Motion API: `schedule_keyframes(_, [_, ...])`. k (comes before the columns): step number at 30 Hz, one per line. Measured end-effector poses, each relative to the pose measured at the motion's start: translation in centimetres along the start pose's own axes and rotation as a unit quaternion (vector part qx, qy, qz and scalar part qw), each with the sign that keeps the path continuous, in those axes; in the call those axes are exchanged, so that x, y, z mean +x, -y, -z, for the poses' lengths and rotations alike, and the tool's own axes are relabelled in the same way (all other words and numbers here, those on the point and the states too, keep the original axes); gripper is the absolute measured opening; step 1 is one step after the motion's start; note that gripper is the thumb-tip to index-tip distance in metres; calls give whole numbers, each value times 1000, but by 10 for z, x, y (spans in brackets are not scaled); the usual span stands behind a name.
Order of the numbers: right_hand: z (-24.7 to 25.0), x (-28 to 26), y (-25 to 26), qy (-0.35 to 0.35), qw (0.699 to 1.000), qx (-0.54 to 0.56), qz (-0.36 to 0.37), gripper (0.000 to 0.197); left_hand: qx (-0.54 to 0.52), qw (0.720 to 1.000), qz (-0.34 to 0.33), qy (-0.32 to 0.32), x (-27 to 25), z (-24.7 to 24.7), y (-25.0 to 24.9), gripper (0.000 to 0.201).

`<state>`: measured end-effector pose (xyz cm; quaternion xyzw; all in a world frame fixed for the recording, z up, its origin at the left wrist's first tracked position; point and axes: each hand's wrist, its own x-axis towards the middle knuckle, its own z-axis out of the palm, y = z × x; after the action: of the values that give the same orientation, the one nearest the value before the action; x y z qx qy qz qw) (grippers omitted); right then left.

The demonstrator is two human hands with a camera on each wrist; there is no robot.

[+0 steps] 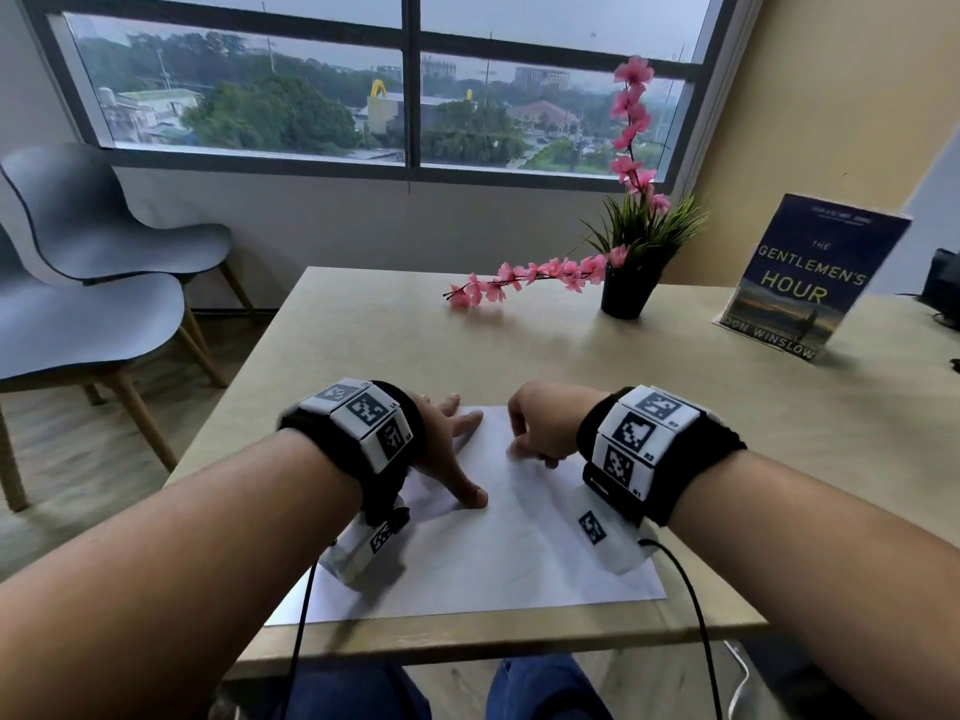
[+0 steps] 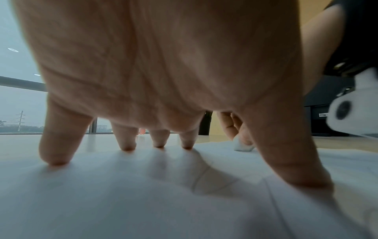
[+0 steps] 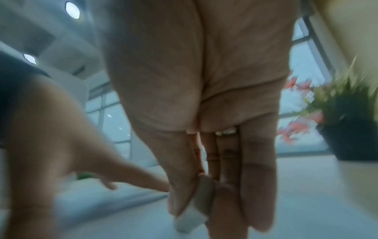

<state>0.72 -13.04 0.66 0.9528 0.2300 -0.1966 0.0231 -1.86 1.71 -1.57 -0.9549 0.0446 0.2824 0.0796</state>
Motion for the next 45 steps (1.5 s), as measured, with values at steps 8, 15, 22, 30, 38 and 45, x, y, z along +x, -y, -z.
schedule_keyframes(8, [5,1,-1,-14,1000,14,1,30,2,1000,1,1,0,0,0,115])
schedule_keyframes(15, [-4,-4,10,24,997,38,65,28,-1,1000,-5,-9,-1,0,0,112])
schedule_keyframes(22, [-3,-1,5,22,998,28,58,22,9,1000,2,1,-2,0,-1,113])
schedule_keyframes(30, [0,2,-12,-2,997,76,32,22,10,1000,3,6,-3,2,-1,113])
schedule_keyframes(38, [3,-2,-17,17,998,50,35,23,5,1000,4,11,-1,3,0,114])
schedule_keyframes(45, [-3,-7,-15,54,996,28,60,22,1,1000,5,9,0,1,-1,115])
